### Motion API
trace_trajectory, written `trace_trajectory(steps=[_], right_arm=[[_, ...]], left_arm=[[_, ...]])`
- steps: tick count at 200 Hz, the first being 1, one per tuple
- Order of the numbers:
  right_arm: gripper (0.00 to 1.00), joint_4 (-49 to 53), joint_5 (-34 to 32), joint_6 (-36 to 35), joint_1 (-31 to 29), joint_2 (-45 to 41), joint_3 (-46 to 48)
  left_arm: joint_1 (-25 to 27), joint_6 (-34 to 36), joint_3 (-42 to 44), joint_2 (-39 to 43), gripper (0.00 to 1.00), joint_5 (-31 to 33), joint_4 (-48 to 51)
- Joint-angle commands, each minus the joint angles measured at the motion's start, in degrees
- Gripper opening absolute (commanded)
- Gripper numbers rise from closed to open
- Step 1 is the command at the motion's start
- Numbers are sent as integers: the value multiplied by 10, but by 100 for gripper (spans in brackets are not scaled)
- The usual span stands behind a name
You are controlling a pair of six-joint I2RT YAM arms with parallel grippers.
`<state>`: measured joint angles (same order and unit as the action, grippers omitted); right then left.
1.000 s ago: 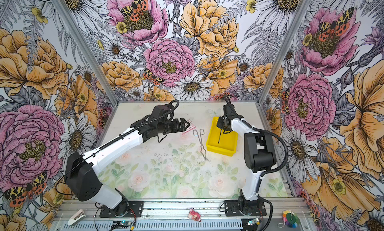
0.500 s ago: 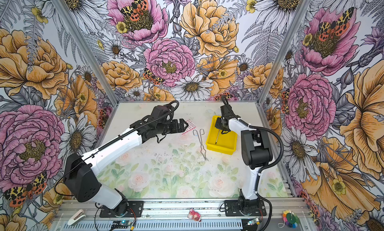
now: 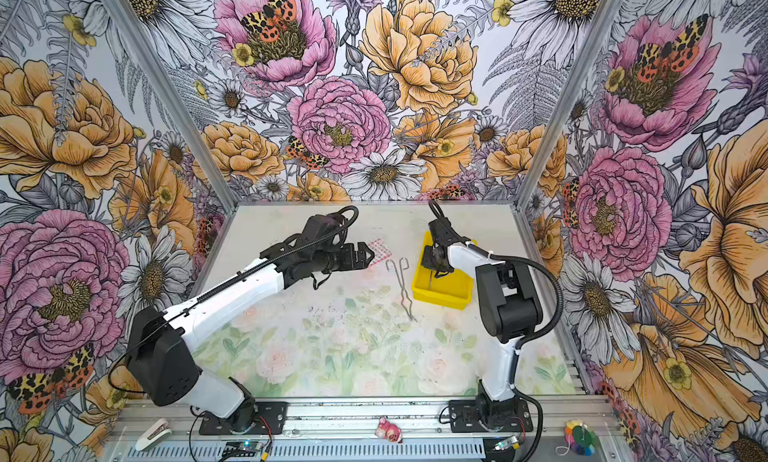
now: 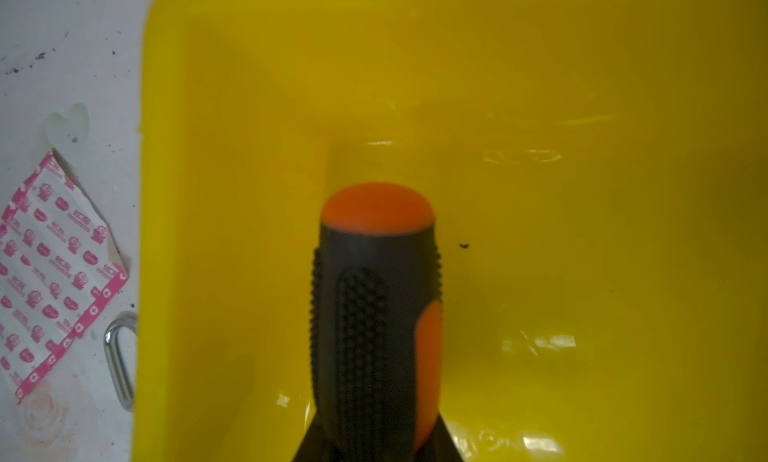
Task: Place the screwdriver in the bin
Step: 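Lower the screwdriver into the yellow bin and open the right gripper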
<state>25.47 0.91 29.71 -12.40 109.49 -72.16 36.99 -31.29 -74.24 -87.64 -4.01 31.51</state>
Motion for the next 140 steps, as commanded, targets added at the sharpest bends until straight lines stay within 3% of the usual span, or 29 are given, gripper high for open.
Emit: trace_trajectory(steps=[1, 29, 113, 140], right_arm=[[0, -2, 6, 16, 9, 26, -13], [6, -2, 18, 20, 13, 40, -24], [50, -1, 13, 19, 13, 13, -35], [59, 1, 8, 16, 12, -21, -29]], left_arm=[[1, 17, -8, 13, 99, 13, -2], [-1, 21, -6, 18, 99, 14, 0], [-17, 31, 1, 34, 99, 19, 8], [-21, 35, 2, 35, 99, 21, 9]])
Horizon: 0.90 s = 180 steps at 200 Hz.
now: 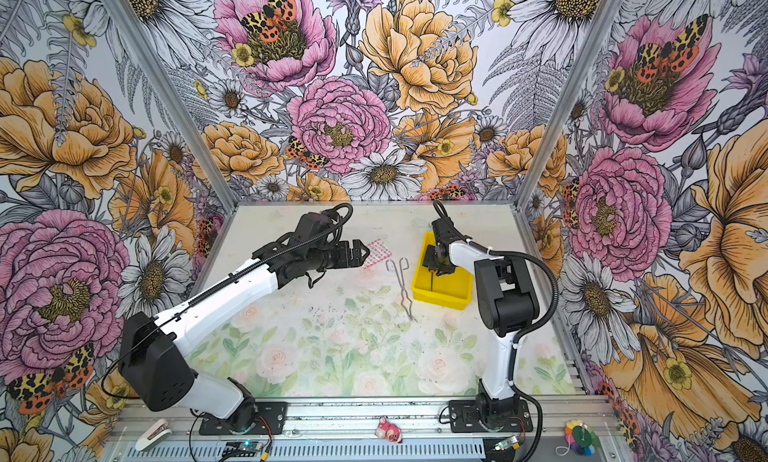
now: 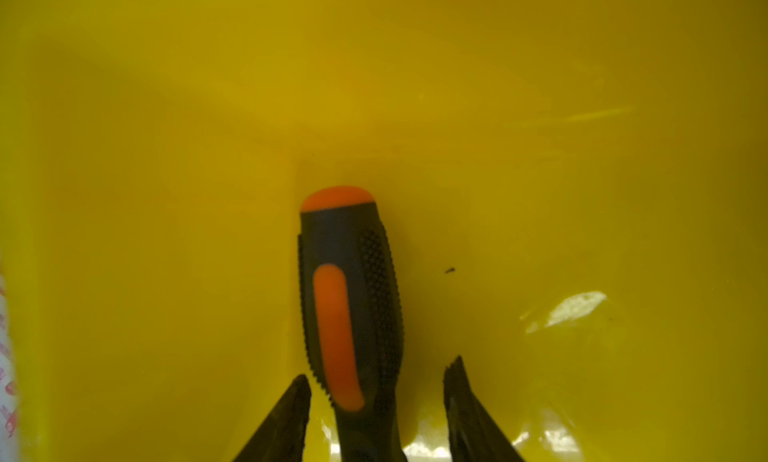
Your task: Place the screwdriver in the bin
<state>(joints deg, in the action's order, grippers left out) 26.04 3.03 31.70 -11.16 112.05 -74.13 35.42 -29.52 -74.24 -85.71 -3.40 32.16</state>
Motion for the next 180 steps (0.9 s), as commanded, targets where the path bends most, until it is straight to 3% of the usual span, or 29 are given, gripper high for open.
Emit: trace_trajectory(steps=[1, 40, 79, 92, 153, 180], right_arm=[[60, -5, -13, -4, 0, -47, -9], [70, 25, -32, -32, -8, -124, -8], [84, 32, -54, -66, -15, -251, 41], [99, 31, -72, -78, -14, -301, 66], [99, 30, -217, -93, -13, -530, 190], [99, 31, -250, -91, 2, -583, 221]], left_arm=[[-6, 18, 2, 16, 99, 14, 2], [-15, 42, 15, 21, 99, 27, 2], [-47, 76, 70, 70, 99, 104, 1], [-66, 87, 91, 89, 99, 123, -1], [-220, 100, 232, 197, 99, 50, -97], [-246, 97, 317, 258, 99, 97, -173]])
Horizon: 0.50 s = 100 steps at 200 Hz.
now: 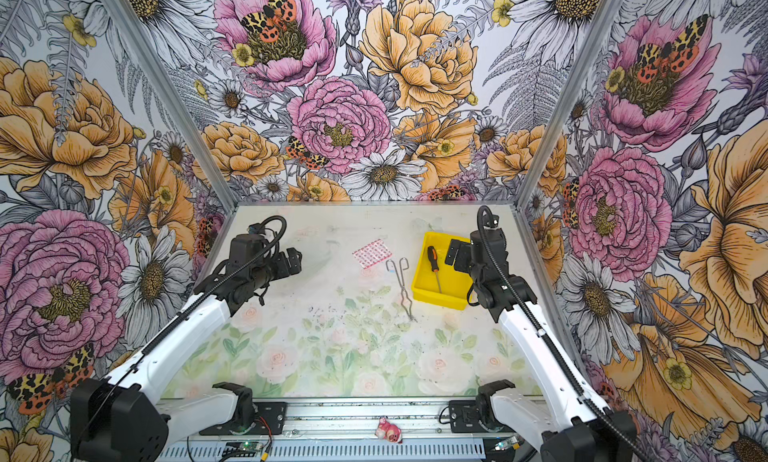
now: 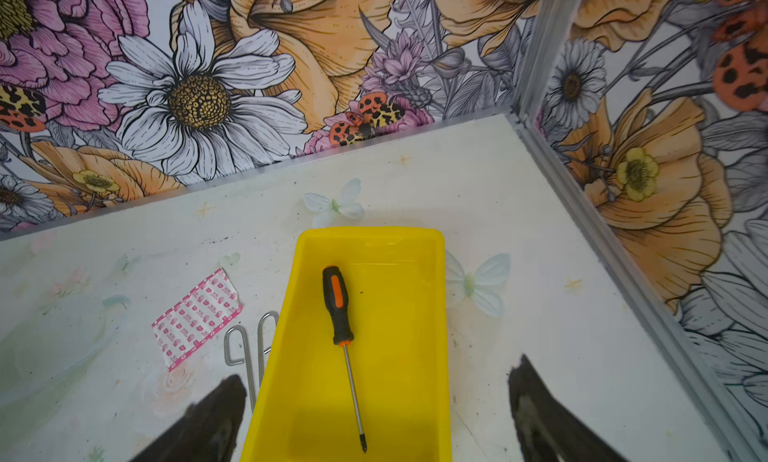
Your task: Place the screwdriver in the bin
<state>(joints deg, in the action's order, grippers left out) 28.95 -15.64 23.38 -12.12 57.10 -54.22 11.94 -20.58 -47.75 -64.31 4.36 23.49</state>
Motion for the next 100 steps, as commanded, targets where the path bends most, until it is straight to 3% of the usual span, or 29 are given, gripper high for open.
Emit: trace_trajectory(steps=[1, 28, 48, 80, 100], right_arm=[[99, 1, -63, -8, 12, -35, 23], [99, 0, -97, 18, 15, -49, 53], [100, -26, -128, 40, 17, -56, 89], [100, -153, -105, -39, 27, -61, 175], [99, -241, -77, -94, 41, -47, 227]], left_arm=[[-12, 7, 54, 45, 99, 21, -88], [-24, -3, 84, 93, 99, 100, -88], [-25, 43, 84, 96, 99, 133, -70], [-32, 78, 112, 109, 99, 182, -79], [-42, 103, 161, 123, 99, 180, -126]])
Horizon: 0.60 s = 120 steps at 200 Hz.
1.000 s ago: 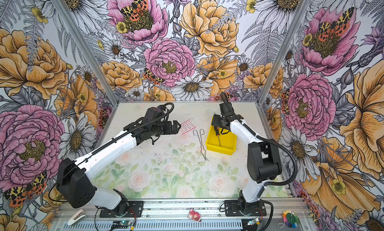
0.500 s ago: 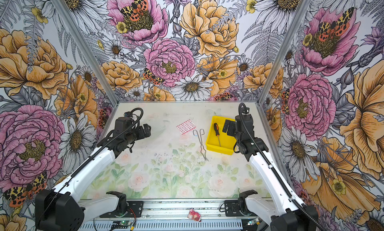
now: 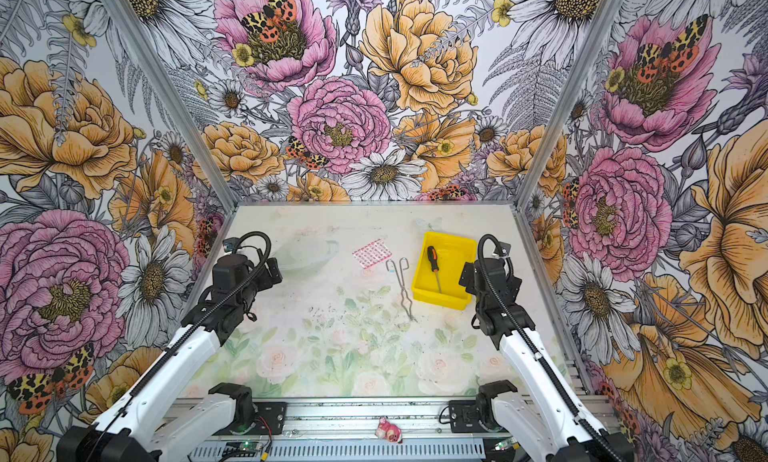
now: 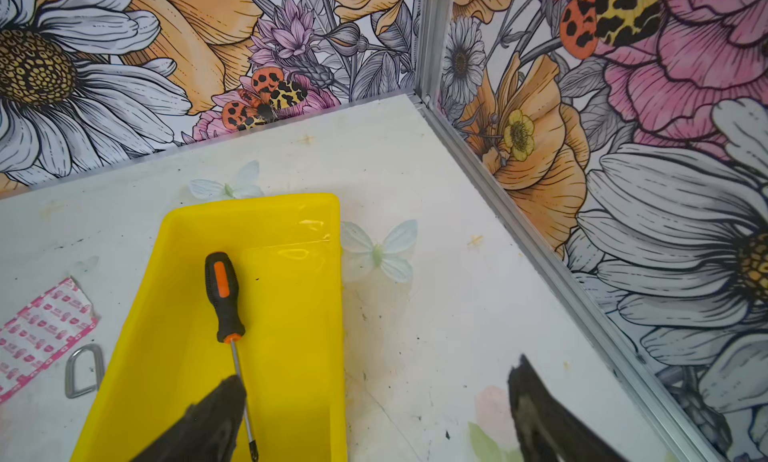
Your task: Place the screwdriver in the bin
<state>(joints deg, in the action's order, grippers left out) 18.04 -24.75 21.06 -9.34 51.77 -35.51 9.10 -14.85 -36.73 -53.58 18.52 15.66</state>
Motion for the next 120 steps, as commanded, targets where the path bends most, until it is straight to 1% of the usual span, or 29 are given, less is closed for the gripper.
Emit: trace_trajectory(steps=[1, 19, 30, 48, 58, 80, 105, 120], right_arm=[[99, -137, 17, -73, 14, 7, 44], [99, -229, 36, -115, 21, 33, 87], [99, -263, 44, -117, 30, 56, 96], [99, -312, 81, -117, 50, 100, 102], [99, -351, 95, -119, 58, 126, 108], [100, -441, 110, -123, 70, 184, 117], [99, -514, 113, -129, 78, 251, 112], [99, -529, 114, -143, 80, 272, 102]], left_arm=[[-14, 47, 52, 16, 99, 38, -50], [-22, 77, 105, 34, 99, 24, -122], [-31, 92, 137, 43, 99, 3, -180], [-57, 93, 189, 34, 99, -39, -278], [-69, 89, 202, 14, 99, -48, -306], [-82, 95, 193, -41, 99, -32, -330], [-89, 120, 194, -108, 99, -41, -446], [-94, 129, 179, -159, 99, -38, -494]])
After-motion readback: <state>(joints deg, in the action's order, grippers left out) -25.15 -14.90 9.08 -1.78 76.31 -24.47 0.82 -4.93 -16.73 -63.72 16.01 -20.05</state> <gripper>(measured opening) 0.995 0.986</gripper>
